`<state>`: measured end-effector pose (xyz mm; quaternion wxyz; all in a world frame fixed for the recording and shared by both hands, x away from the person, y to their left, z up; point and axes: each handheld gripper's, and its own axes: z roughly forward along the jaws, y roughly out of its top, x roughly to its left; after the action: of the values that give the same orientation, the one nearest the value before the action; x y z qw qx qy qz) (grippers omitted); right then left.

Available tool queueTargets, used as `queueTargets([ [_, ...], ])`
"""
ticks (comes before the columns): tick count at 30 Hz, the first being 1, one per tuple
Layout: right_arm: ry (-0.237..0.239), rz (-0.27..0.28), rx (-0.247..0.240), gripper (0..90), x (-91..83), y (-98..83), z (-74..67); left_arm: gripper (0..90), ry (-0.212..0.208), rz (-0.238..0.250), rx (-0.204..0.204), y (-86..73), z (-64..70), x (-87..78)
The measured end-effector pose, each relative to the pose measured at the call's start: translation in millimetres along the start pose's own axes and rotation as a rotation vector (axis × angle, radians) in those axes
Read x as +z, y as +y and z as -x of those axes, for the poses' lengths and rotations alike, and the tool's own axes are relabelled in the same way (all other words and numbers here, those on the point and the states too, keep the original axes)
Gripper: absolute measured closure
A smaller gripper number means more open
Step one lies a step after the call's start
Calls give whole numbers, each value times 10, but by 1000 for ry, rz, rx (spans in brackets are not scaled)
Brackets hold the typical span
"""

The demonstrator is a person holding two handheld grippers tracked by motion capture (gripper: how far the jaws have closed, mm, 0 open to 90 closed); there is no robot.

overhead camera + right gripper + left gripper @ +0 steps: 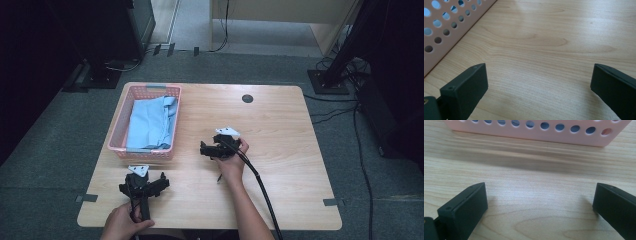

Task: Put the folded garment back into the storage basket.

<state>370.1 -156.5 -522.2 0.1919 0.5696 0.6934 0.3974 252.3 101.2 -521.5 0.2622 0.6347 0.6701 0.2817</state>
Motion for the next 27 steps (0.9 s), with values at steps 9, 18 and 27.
queueTargets([
  [9, -15, -46, 1, 0, -41, -52, -4, 0, 0, 0, -1, -1, 1, 0],
  [18, -99, -92, -92, 0, -103, -116, -13, 0, 0, 1, -1, -2, 1, 0],
  [27, -114, -91, -87, 0, -167, -158, 37, 0, 0, 1, -1, -2, 1, 0],
])
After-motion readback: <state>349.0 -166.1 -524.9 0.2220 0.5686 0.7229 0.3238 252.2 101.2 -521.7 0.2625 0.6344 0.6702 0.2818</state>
